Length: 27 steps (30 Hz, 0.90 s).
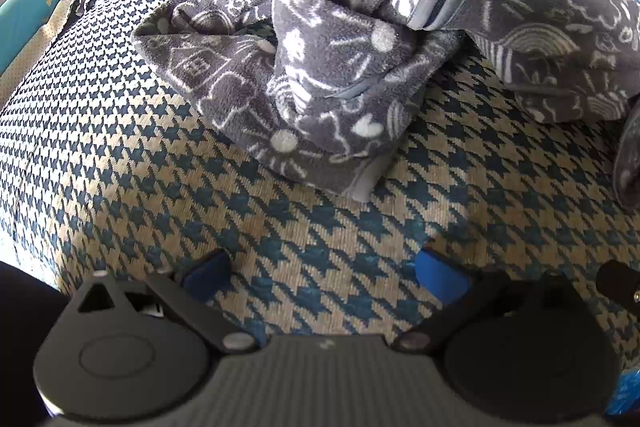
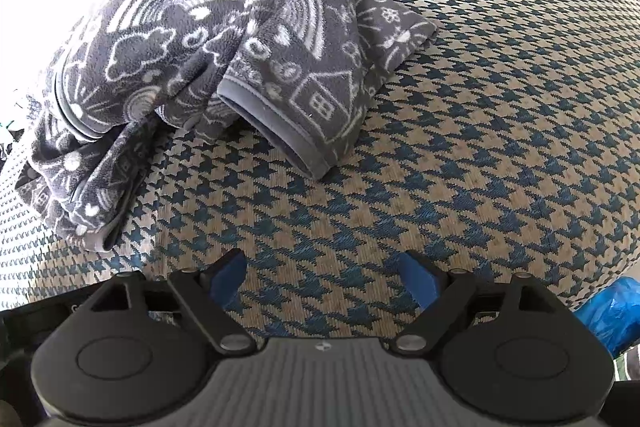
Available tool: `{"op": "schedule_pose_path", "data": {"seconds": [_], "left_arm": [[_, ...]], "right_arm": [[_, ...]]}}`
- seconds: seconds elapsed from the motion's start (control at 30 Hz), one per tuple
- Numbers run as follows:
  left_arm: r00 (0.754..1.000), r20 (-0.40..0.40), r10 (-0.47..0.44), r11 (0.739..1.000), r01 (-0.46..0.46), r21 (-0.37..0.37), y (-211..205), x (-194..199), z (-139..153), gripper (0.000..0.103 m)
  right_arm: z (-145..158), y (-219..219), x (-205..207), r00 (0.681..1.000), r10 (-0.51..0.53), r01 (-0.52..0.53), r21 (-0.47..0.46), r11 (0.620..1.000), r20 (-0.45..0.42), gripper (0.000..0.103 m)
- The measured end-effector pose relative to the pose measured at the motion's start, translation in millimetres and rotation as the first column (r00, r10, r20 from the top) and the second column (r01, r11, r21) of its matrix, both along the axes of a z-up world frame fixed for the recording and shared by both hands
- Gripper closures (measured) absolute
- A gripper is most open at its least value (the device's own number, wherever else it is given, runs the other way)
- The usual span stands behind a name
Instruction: Fold clothes
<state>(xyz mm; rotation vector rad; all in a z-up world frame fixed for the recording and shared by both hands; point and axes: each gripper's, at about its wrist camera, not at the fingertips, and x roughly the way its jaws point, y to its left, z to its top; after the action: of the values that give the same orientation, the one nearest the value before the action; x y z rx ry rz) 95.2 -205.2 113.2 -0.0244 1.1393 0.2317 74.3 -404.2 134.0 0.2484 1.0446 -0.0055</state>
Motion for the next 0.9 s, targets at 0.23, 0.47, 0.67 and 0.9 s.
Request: {"op": "schedule_pose_path", "data": {"seconds": [0.23,0.47,0.67,0.9], "left_arm": [[1.000,0.003,-0.002,1.000,0.002,0.013,-1.2,-2.7,3.4,0.000],[1.000,0.009,-0.010,0.999,0.009,0.034,-8.0,-6.0,5.8,0.000],[1.000,0.004,0.007,1.000,-0.007,0.022,-7.4,-7.7,14.0,0.000],[1.000,0.012,0.000,1.000,0.000,-0.018,-4.7,-10.6,20.1,0.000]], "right_arm": [[-2.4,4.8,0.1,1.000,0.018,-0.018,-0.011,1.000,0.002,0.014],[-3.5,6.1,1.5,1.000,0.016,-0.016,-0.005,1.000,0.004,0.014],[-3.2,5.8,3.0,1.000,0.006,-0.006,0.002,1.000,0.005,0.014],[-1.5,0.9,4.0,1.000,-0.007,0.007,0.013,1.000,0.014,0.014]]}}
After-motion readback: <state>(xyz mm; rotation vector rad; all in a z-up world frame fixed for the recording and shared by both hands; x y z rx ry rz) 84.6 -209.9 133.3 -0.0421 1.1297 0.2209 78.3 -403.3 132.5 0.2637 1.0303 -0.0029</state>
